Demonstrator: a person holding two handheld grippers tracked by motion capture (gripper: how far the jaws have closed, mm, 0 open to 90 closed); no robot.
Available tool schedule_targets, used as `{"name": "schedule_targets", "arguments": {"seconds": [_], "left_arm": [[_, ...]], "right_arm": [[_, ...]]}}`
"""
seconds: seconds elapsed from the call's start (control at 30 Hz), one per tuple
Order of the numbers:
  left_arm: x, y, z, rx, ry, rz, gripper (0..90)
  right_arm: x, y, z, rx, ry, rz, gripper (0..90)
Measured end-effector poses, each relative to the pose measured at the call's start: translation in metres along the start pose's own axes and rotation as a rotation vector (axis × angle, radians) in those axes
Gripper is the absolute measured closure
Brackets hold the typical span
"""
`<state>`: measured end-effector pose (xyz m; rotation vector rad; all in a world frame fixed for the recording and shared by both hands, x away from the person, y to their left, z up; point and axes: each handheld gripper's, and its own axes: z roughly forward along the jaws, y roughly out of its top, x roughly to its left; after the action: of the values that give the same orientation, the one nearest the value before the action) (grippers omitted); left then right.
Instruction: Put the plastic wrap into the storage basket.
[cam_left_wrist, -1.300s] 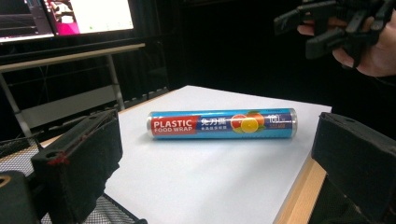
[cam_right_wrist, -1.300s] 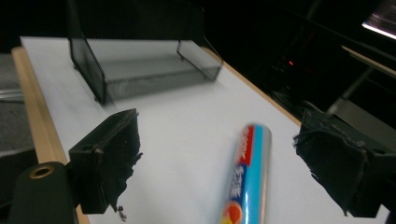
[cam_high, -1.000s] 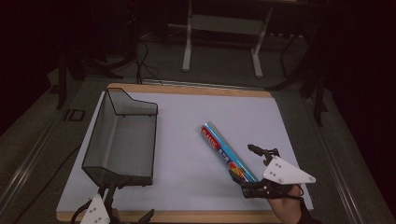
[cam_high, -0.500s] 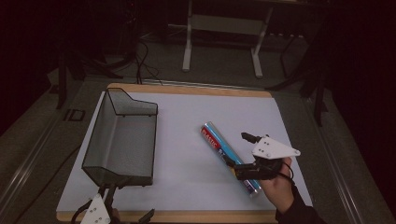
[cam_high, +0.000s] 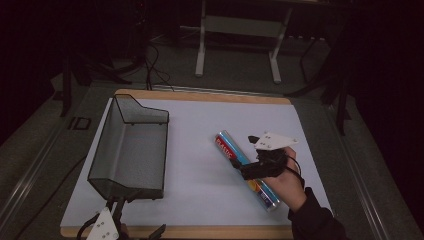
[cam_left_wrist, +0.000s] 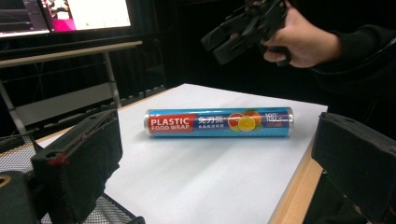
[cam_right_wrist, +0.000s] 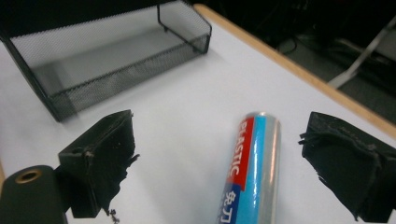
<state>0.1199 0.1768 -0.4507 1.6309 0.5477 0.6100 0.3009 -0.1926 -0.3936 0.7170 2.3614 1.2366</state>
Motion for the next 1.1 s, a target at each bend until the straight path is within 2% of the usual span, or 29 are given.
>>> {"name": "schedule_targets", "arguments": {"seconds": [0.1,0.13,0.2,0.23,0.27,0.33,0.47,0.7,0.9,1.03,1.1], "left_arm": [[0.000,0.000,0.000,0.002,-0.003,0.000,2.8],[0.000,0.000,0.000,0.001,-0.004,-0.001,2.8],[0.000,0.000,0.000,0.002,-0.004,0.000,2.8],[0.000,0.000,0.000,0.002,-0.004,0.000,2.8],[0.000,0.000,0.000,0.003,-0.005,0.000,2.8],[0.000,0.000,0.000,0.005,-0.005,0.003,2.8],[-0.001,0.000,0.001,0.008,-0.006,0.006,2.8],[0.000,-0.001,0.001,0.014,-0.009,0.008,2.8],[-0.001,-0.001,0.001,0.016,-0.009,0.012,2.8],[-0.001,-0.001,0.001,0.016,-0.007,0.014,2.8],[0.000,-0.001,0.001,0.016,-0.008,0.014,2.8]], "right_arm": [[-0.006,-0.003,0.013,0.063,0.016,0.029,9.6],[-0.007,-0.004,0.017,0.081,0.004,0.027,9.7],[-0.008,-0.005,0.021,0.093,0.008,0.025,10.7],[-0.009,-0.007,0.028,0.123,-0.010,0.016,11.1],[-0.010,-0.009,0.032,0.138,-0.004,0.020,11.1],[-0.014,-0.011,0.038,0.165,-0.033,0.023,12.8],[-0.023,-0.016,0.051,0.238,-0.032,0.063,12.7],[-0.034,-0.029,0.070,0.371,-0.064,0.135,13.6],[-0.041,-0.035,0.084,0.507,-0.034,0.198,15.0],[-0.045,-0.039,0.094,0.595,-0.042,0.237,16.4],[-0.045,-0.039,0.096,0.629,-0.044,0.236,19.4]]}}
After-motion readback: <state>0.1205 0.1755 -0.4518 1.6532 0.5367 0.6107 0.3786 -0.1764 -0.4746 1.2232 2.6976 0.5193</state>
